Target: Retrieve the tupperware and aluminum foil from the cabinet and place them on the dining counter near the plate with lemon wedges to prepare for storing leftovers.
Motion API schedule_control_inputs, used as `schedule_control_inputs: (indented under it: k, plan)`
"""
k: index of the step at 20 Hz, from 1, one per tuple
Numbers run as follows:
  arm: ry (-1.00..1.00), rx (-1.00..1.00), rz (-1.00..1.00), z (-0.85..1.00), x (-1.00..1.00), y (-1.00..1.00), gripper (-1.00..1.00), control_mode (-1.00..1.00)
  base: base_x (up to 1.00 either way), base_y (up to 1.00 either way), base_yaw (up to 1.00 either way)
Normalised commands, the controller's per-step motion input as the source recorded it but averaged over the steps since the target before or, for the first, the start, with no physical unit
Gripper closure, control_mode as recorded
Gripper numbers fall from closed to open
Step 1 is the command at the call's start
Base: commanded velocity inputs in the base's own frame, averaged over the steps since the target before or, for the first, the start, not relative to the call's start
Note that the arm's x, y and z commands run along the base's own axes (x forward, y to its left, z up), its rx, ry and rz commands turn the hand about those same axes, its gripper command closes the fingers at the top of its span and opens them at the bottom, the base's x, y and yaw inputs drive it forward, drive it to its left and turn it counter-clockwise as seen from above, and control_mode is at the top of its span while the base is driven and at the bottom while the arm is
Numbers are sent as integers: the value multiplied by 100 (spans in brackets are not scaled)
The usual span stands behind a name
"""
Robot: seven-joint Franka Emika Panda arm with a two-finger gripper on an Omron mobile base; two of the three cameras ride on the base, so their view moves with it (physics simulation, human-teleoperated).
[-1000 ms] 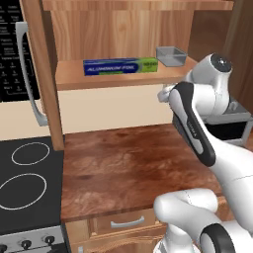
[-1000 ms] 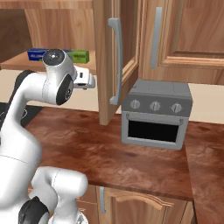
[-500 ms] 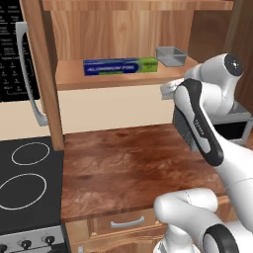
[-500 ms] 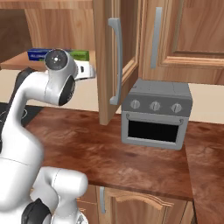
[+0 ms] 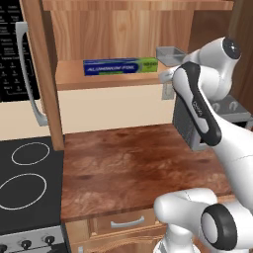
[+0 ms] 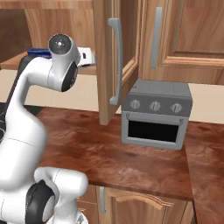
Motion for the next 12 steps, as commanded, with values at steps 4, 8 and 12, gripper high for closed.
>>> schedule_control_inputs:
  k: [4,8,12]
  plan:
    - [0,-6,5,0,23,5,-100,-100,0,0,0]
    - [-2,-3,8,0,23,4,-100,-100,0,0,0]
    - [-2,0,9,0,31,0,-100,-100,0,0,0]
